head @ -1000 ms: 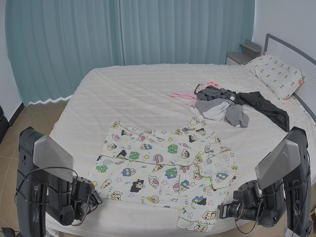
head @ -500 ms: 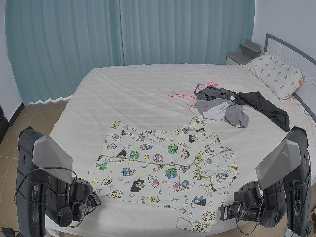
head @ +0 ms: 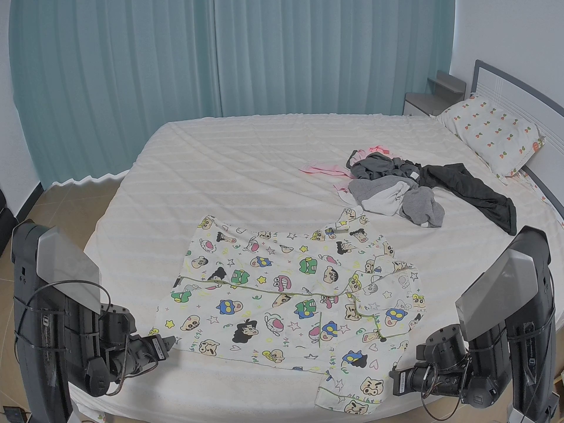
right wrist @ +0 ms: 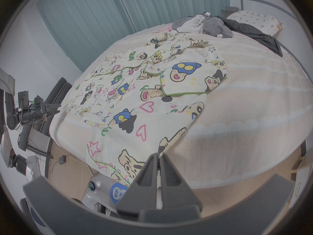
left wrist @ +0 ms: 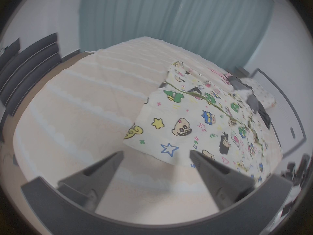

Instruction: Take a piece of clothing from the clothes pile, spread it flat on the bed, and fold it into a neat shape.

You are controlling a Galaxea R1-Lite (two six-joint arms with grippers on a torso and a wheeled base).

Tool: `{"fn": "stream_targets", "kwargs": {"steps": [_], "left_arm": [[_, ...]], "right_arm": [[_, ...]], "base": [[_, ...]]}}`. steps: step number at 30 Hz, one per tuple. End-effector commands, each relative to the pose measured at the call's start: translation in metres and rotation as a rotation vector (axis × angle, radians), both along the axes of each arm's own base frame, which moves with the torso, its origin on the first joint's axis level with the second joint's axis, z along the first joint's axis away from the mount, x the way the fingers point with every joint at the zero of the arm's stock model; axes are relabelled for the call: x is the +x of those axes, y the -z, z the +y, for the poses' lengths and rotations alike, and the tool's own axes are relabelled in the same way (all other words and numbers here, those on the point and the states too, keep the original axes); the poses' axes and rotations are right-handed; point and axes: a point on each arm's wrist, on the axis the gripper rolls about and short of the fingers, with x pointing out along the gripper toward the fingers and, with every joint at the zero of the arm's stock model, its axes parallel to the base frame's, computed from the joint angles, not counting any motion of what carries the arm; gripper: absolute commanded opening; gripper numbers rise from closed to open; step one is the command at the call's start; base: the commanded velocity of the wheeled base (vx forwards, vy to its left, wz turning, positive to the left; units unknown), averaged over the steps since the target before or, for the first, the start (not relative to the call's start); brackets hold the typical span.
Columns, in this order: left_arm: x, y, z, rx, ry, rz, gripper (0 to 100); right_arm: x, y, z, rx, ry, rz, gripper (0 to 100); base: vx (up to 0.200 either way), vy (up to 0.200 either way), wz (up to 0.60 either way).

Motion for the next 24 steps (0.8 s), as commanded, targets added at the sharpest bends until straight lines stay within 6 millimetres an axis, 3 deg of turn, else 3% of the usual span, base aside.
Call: {"fn": "stream_targets", "kwargs": {"steps": [1,8,20,21,24], "left_arm": [[0.01,0.004,0.023,0.012,0.09,-0.046,100],[0.032,0.032,0.026,0.107,0.187,-0.035,100],[0.055,0.032,0.012,0.1,0.234,0.016,100],[0.057,0.032,0.012,0.101,0.232,0.009,0],[0.058,0.031,0.013,0.104,0.226,0.008,0]], "right_arm": [[-0.002,0.0,0.004,0.005,-0.015,-0.004,0],[-0.003,0.0,0.005,0.004,-0.023,-0.001,0],[-0.003,0.0,0.005,0.004,-0.02,-0.005,0],[-0.003,0.0,0.005,0.003,-0.02,-0.004,0],[-0.003,0.0,0.005,0.003,-0.02,-0.004,0]], "base": [[0.0,0.0,0.0],[0.0,0.0,0.0],[0.0,0.0,0.0],[0.0,0.0,0.0],[0.0,0.0,0.0]]}}
